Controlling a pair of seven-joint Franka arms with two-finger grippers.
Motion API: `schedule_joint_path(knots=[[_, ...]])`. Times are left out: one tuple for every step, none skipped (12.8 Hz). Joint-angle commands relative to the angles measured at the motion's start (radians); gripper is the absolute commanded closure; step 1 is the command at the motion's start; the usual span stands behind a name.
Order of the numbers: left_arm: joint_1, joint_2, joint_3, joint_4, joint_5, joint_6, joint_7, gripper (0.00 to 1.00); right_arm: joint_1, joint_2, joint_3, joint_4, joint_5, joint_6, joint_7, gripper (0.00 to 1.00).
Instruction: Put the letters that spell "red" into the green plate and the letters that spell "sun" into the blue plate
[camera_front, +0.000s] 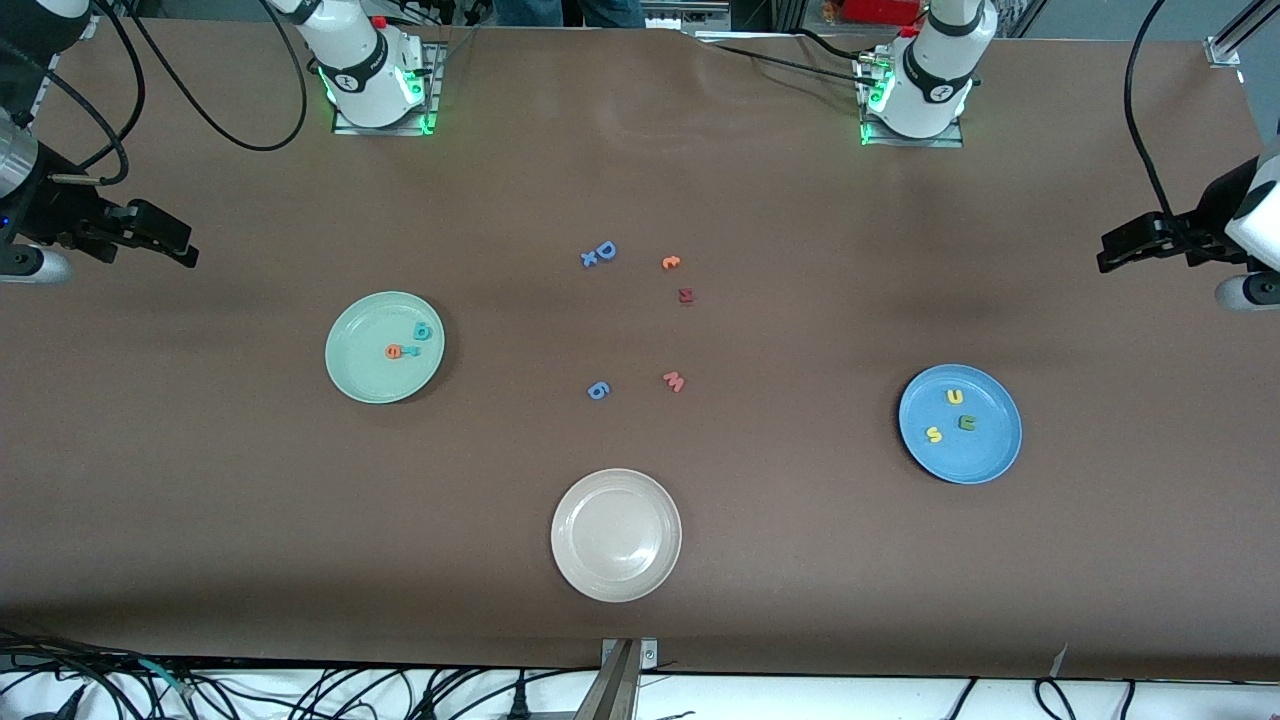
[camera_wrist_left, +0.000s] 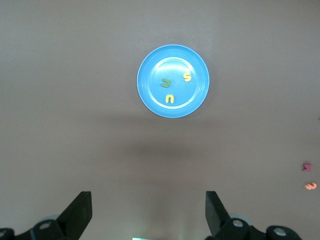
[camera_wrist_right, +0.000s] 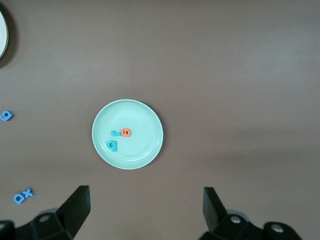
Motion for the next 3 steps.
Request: schedule_joint_path(knots=[[-0.025, -0.049, 0.025, -0.041, -0.032, 0.007, 0.030, 0.00, 0.002, 0.006, -0.002, 0.018, 0.002, -0.004, -0.004, 0.00], [-0.034, -0.053, 0.029, -0.049, -0.032, 0.010, 0.030, 0.00, 0.002, 0.006, -0.002, 0.018, 0.002, -0.004, -0.004, 0.00], [-0.043, -0.061, 0.035, -0.057, -0.032, 0.013, 0.030, 0.00, 0.002, 0.006, -0.002, 0.018, 0.002, -0.004, -0.003, 0.00]])
